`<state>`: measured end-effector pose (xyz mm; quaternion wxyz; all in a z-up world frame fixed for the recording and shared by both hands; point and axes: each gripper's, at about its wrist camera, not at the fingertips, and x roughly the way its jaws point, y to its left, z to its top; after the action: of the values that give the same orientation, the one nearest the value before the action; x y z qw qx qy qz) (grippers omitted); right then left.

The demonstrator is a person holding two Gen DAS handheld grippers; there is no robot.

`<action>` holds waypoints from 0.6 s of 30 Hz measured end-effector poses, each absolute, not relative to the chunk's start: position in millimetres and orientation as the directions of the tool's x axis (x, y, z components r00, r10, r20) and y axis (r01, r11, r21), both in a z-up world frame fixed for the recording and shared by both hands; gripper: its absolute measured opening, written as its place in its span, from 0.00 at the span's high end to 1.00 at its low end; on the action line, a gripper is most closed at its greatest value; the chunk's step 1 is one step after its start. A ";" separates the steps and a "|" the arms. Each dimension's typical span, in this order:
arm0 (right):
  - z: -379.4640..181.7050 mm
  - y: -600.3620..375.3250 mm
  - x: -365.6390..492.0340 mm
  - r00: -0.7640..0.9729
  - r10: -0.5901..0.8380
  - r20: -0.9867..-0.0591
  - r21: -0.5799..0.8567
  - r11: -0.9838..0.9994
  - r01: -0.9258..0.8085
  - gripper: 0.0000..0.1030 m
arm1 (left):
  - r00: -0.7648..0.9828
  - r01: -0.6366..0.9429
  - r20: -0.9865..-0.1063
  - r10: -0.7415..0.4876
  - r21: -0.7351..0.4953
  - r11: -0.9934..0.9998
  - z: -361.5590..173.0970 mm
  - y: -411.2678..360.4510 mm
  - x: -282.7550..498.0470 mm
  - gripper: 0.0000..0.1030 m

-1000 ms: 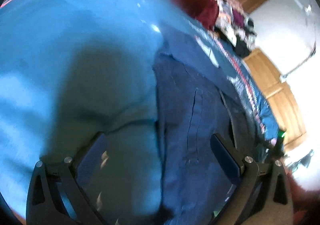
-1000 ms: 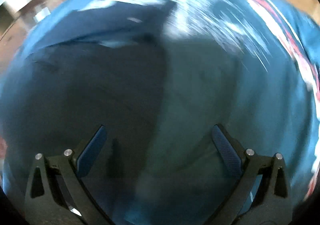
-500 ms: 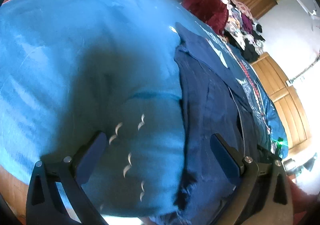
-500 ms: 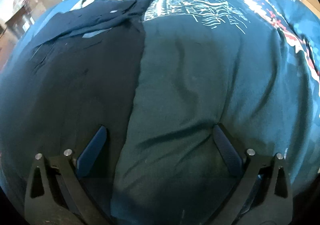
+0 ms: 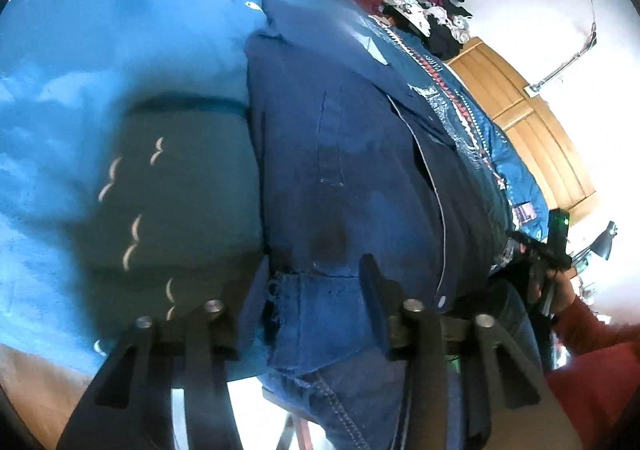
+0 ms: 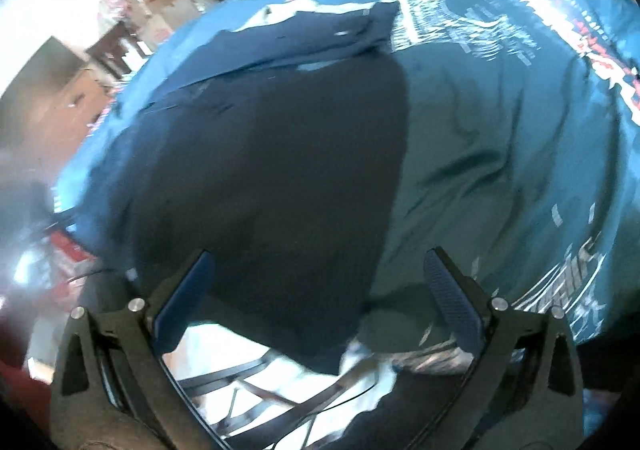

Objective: Fold large clothes

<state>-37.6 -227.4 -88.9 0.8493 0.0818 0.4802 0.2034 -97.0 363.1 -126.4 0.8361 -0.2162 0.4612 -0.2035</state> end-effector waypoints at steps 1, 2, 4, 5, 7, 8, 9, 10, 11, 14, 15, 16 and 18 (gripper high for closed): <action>-89.4 -227.7 -40.5 0.449 0.436 -0.780 0.344 0.898 -0.275 0.03 | 0.490 0.149 -0.678 -0.548 -0.554 0.819 -126.0 362.3 -96.1 0.57; -90.6 -229.3 -43.4 0.434 0.452 -0.779 0.360 0.890 -0.282 0.07 | 0.489 0.158 -0.671 -0.558 -0.560 0.813 -125.4 359.9 -93.2 0.58; -96.5 -233.8 -45.2 0.395 0.481 -0.783 0.401 0.875 -0.271 0.20 | 0.488 0.177 -0.647 -0.586 -0.584 0.792 -123.9 352.6 -82.3 0.66; -100.8 -237.0 -45.0 0.371 0.495 -0.785 0.425 0.868 -0.259 0.26 | 0.483 0.189 -0.635 -0.603 -0.597 0.780 -124.1 351.0 -80.4 0.68; -107.0 -240.7 -44.3 0.346 0.510 -0.787 0.448 0.859 -0.248 0.28 | 0.470 0.192 -0.636 -0.612 -0.603 0.774 -127.9 347.6 -75.5 0.70; -108.3 -240.3 -46.3 0.339 0.520 -0.784 0.459 0.853 -0.248 0.28 | 0.462 0.189 -0.643 -0.610 -0.601 0.777 -130.9 346.0 -72.6 0.70; -109.6 -238.7 -47.5 0.332 0.529 -0.781 0.469 0.848 -0.247 0.28 | 0.451 0.179 -0.652 -0.610 -0.603 0.777 -136.6 345.3 -70.9 0.70; -111.1 -237.5 -47.2 0.331 0.531 -0.780 0.472 0.847 -0.245 0.28 | 0.446 0.172 -0.653 -0.612 -0.609 0.774 -140.0 345.9 -69.6 0.70; -112.1 -235.7 -45.6 0.332 0.532 -0.779 0.474 0.846 -0.245 0.28 | 0.446 0.167 -0.649 -0.616 -0.616 0.770 -142.2 347.0 -68.3 0.70; -115.0 -228.2 -39.2 0.325 0.545 -0.773 0.482 0.837 -0.258 0.28 | 0.448 0.158 -0.640 -0.624 -0.631 0.760 -144.4 349.8 -68.9 0.71; -117.1 -225.2 -35.7 0.323 0.535 -0.781 0.471 0.844 -0.258 0.28 | 0.447 0.155 -0.638 -0.627 -0.634 0.757 -144.9 350.9 -68.7 0.71; -121.9 -222.3 -31.0 0.308 0.530 -0.790 0.468 0.846 -0.257 0.28 | 0.446 0.153 -0.636 -0.629 -0.639 0.754 -145.8 351.7 -68.5 0.71; -130.9 -222.4 -29.9 0.280 0.518 -0.808 0.464 0.853 -0.240 0.29 | 0.445 0.147 -0.633 -0.634 -0.646 0.749 -148.0 352.9 -69.0 0.71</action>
<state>-29.9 -222.4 -130.9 0.7898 0.1264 0.5501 0.2400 -69.0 352.9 -148.0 0.8093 -0.2598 0.4683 -0.2412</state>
